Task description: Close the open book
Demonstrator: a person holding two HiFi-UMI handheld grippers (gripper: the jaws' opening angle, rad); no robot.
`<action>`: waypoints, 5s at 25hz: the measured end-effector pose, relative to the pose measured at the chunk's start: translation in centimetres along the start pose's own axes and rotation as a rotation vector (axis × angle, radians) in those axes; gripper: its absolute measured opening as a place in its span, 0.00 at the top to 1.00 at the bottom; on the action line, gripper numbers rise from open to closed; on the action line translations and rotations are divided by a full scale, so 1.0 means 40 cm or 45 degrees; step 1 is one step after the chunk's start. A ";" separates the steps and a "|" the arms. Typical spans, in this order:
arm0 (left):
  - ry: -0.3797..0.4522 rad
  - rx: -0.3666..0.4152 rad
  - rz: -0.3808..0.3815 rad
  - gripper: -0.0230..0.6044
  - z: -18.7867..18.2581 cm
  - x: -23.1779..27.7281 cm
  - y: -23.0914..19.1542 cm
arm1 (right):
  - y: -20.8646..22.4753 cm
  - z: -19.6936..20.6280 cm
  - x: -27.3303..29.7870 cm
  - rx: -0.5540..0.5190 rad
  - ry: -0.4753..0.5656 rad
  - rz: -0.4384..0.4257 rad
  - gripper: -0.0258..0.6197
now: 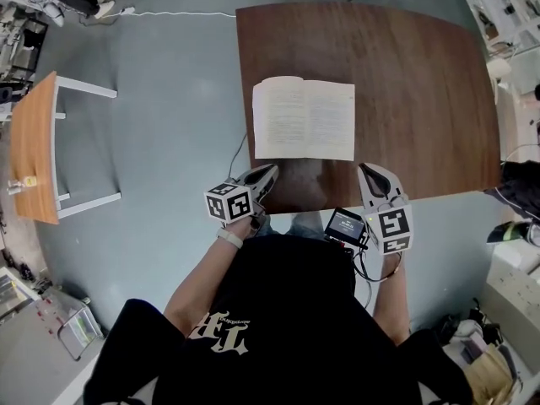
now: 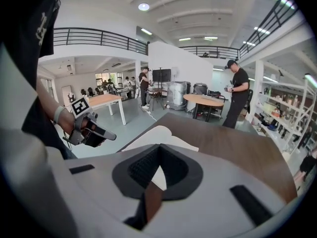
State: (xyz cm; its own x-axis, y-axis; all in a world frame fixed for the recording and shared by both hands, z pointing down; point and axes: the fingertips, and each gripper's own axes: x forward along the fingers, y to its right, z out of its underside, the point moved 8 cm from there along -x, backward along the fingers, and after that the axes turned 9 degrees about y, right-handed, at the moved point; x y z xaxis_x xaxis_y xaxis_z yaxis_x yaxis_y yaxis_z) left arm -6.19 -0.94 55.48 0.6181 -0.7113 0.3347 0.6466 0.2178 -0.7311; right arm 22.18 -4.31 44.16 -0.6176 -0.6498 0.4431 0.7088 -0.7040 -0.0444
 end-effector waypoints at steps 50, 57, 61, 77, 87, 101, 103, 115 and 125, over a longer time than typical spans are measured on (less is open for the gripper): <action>0.108 -0.376 -0.373 0.96 0.188 0.115 -0.254 | -0.131 0.241 0.520 -0.045 -0.426 -0.465 0.96; 0.115 -0.263 -0.372 0.96 0.174 0.100 -0.234 | -0.137 0.242 0.526 -0.006 -0.424 -0.472 0.96; 0.109 -0.155 -0.386 0.96 0.160 0.095 -0.211 | -0.138 0.242 0.522 0.016 -0.421 -0.462 0.96; 0.149 0.266 -0.246 0.96 0.047 0.140 -0.090 | -0.116 0.238 0.487 0.085 -0.374 -0.413 0.96; 0.151 0.396 -0.120 0.96 0.010 0.195 0.018 | -0.075 0.220 0.431 0.133 -0.294 -0.351 0.96; 0.019 0.540 0.043 0.96 0.048 0.307 0.131 | -0.005 0.256 0.350 0.197 -0.258 -0.249 0.96; 0.002 0.548 0.057 0.96 0.058 0.321 0.135 | 0.004 0.268 0.342 0.204 -0.260 -0.230 0.96; -0.093 0.590 0.101 0.96 0.093 0.367 0.136 | 0.029 0.296 0.296 0.248 -0.256 -0.148 0.96; -0.166 0.601 0.129 0.96 0.128 0.426 0.135 | 0.062 0.332 0.255 0.285 -0.268 -0.088 0.96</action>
State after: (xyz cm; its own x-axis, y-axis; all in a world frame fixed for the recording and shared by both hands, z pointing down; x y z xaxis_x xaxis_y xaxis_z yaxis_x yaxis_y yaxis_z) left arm 10.12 -8.46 60.26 0.7198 -0.5877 0.3695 0.6933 0.5817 -0.4254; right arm 22.17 -8.85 60.47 -0.5992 -0.5126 0.6150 0.7395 -0.6486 0.1800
